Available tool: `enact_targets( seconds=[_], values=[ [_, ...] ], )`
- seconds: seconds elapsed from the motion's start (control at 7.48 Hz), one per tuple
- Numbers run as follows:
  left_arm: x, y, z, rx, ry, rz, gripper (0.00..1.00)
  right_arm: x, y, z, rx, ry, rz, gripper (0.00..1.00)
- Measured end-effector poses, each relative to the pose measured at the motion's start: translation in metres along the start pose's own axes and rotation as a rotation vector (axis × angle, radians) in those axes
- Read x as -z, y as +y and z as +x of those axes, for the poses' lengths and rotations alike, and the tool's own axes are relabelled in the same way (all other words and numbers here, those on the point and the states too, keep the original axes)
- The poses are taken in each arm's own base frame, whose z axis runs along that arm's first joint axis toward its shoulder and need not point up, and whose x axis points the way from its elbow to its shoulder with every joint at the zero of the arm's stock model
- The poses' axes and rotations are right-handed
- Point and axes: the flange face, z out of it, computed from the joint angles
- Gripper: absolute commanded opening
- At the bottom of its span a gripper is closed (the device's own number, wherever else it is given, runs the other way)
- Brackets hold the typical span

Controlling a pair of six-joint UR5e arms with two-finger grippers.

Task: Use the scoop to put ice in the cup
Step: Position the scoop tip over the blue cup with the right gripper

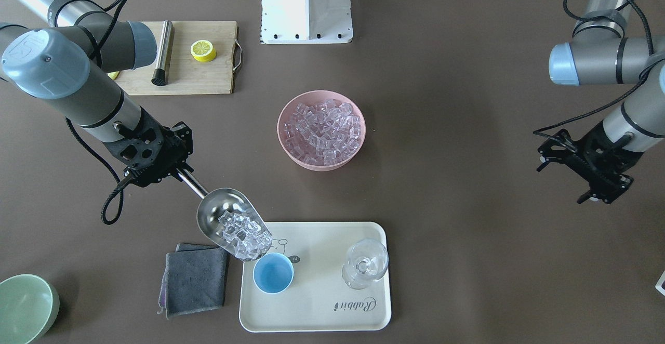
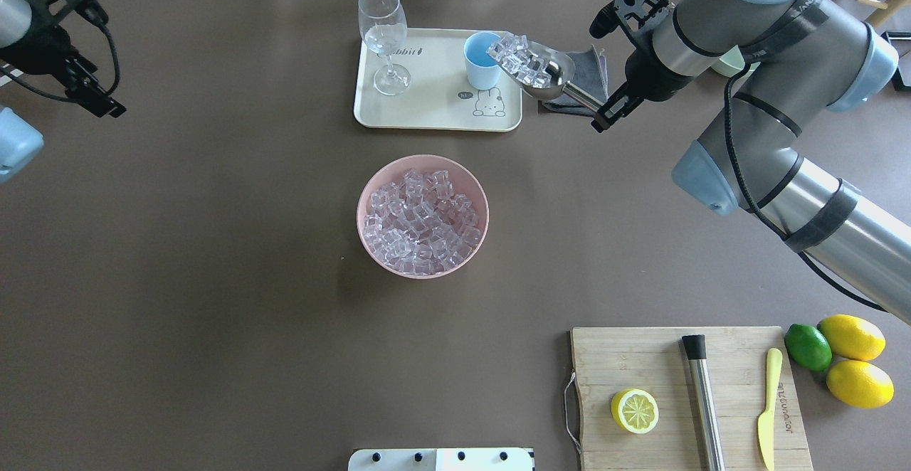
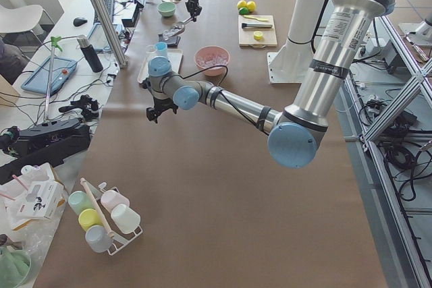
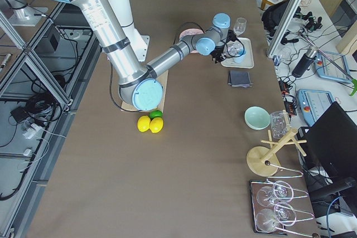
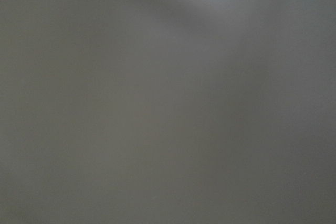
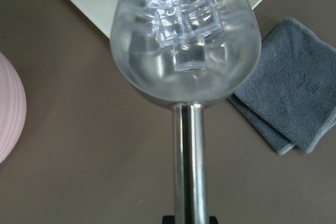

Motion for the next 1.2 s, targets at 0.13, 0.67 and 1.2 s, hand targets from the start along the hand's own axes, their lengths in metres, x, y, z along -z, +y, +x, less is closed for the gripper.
enact_targets(
  seconds=[0.13,0.67,1.2],
  values=[
    [0.010,0.034,-0.031,0.102,-0.018,-0.057,0.99,0.001,-0.010,0.005,-0.012,0.007,-0.006,0.00],
    [0.038,0.158,-0.121,0.451,-0.044,-0.221,0.99,0.011,-0.058,-0.004,-0.008,0.044,-0.121,0.00],
    [0.071,0.316,-0.167,0.713,-0.053,-0.222,0.99,0.016,-0.075,-0.012,0.008,0.059,-0.240,0.00]
  ],
)
